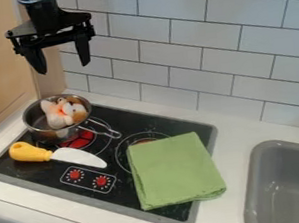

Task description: Moved the towel to the upper right burner

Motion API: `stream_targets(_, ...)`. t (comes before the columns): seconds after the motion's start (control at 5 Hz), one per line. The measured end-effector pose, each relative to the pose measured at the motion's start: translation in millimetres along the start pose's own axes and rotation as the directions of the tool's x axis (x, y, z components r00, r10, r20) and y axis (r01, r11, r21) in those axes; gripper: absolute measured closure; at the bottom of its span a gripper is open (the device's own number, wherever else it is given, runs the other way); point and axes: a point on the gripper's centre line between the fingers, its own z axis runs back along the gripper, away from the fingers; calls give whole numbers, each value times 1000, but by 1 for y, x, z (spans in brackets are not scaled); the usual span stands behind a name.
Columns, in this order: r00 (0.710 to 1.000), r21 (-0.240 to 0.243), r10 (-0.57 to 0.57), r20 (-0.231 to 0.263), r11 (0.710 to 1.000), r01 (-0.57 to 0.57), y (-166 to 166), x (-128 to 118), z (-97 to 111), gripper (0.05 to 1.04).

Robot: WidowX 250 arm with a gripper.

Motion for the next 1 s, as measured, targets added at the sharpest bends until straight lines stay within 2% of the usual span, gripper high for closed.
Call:
stream_targets(0.2,998,17,6,-62,1000,-5,6,-16,-13,85)
stream_targets(0.4,996,17,-28,-82,999,30,-4,-22,-15,85)
stream_targets(1.0,974,26,-213,-82,976,216,-63,-51,-11,85)
